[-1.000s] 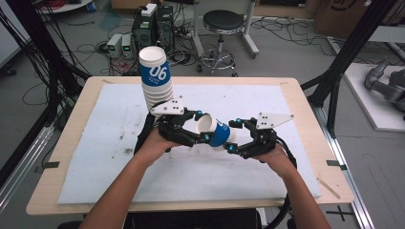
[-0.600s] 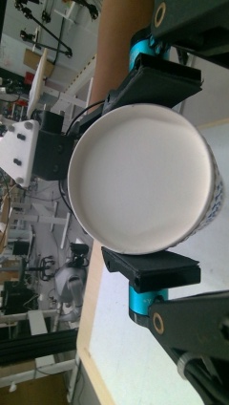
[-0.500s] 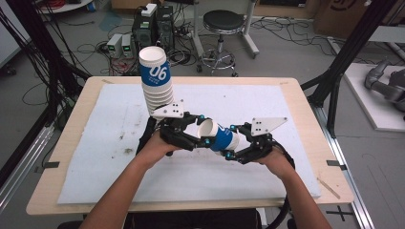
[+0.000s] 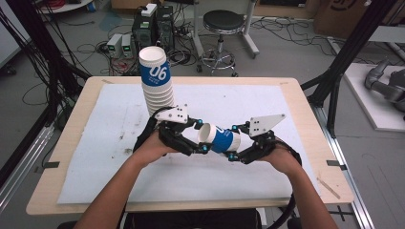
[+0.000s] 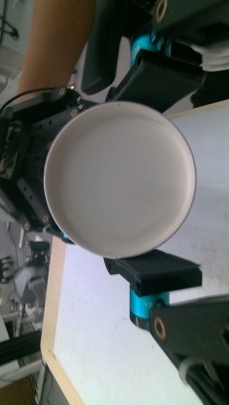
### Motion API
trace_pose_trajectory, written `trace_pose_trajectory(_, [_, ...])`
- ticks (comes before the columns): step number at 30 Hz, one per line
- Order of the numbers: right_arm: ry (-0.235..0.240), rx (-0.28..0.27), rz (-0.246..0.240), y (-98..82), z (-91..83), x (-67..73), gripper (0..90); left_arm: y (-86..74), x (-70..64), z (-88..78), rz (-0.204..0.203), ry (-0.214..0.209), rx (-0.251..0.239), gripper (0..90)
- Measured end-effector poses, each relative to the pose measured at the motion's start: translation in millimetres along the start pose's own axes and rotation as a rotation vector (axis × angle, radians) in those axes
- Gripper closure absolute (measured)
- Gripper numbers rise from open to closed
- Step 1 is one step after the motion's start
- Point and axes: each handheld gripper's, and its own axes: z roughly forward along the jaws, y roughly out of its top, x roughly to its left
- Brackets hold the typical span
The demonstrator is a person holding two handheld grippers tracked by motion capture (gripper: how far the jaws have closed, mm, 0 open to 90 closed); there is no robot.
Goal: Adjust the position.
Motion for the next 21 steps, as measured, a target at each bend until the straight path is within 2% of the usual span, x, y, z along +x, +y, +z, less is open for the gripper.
trace_pose_trajectory(3, [-0.004, 0.034, -0.021, 1.5, -1.3, 0.0, 26.6, -1.7, 0.6, 1.7, -0.008, -0.011, 0.013, 30.5])
trace_pose_trajectory(6, [-0.012, 0.021, -0.003, 0.8, -0.4, 0.9, 21.4, -3.7, 2.6, 0.0, -0.024, -0.017, -0.007, 30.4])
trace_pose_trajectory(8, [-0.029, -0.024, 0.021, -0.1, -0.8, 1.4, 18.5, -5.9, 3.3, -1.7, -0.034, -0.011, -0.037, 30.3])
trace_pose_trajectory(9, [-0.039, -0.062, 0.035, -0.8, -1.3, 0.8, 17.9, -7.2, 3.5, -2.3, -0.04, -0.011, -0.058, 30.4])
trace_pose_trajectory(12, [-0.036, -0.134, 0.083, -3.9, -3.9, 0.9, 17.3, -12.2, 3.8, -4.4, -0.051, -0.017, -0.119, 30.5])
trace_pose_trajectory(13, [-0.035, -0.166, 0.099, -5.4, -4.2, 1.1, 16.9, -13.5, 4.1, -4.6, -0.055, -0.024, -0.141, 30.5])
trace_pose_trajectory(14, [-0.031, -0.182, 0.109, -6.1, -4.1, 1.5, 15.9, -15.9, 4.8, -4.8, -0.064, -0.047, -0.186, 30.6])
trace_pose_trajectory(15, [-0.022, -0.211, 0.115, -7.1, -3.0, 1.9, 14.2, -17.5, 4.8, -4.3, -0.07, -0.062, -0.21, 30.7])
trace_pose_trajectory(16, [-0.016, -0.225, 0.111, -7.1, -1.5, 3.5, 14.3, -18.4, 4.6, -2.8, -0.073, -0.07, -0.218, 30.7])
trace_pose_trajectory(19, [-0.024, -0.213, 0.072, -4.9, 0.2, 7.0, 18.9, -20.3, 5.0, -1.6, -0.083, -0.08, -0.215, 30.8])
trace_pose_trajectory(21, [0.001, -0.215, 0.067, -5.4, -2.8, 4.8, 21.8, -20.8, 5.6, -1.7, -0.087, -0.085, -0.206, 30.9])
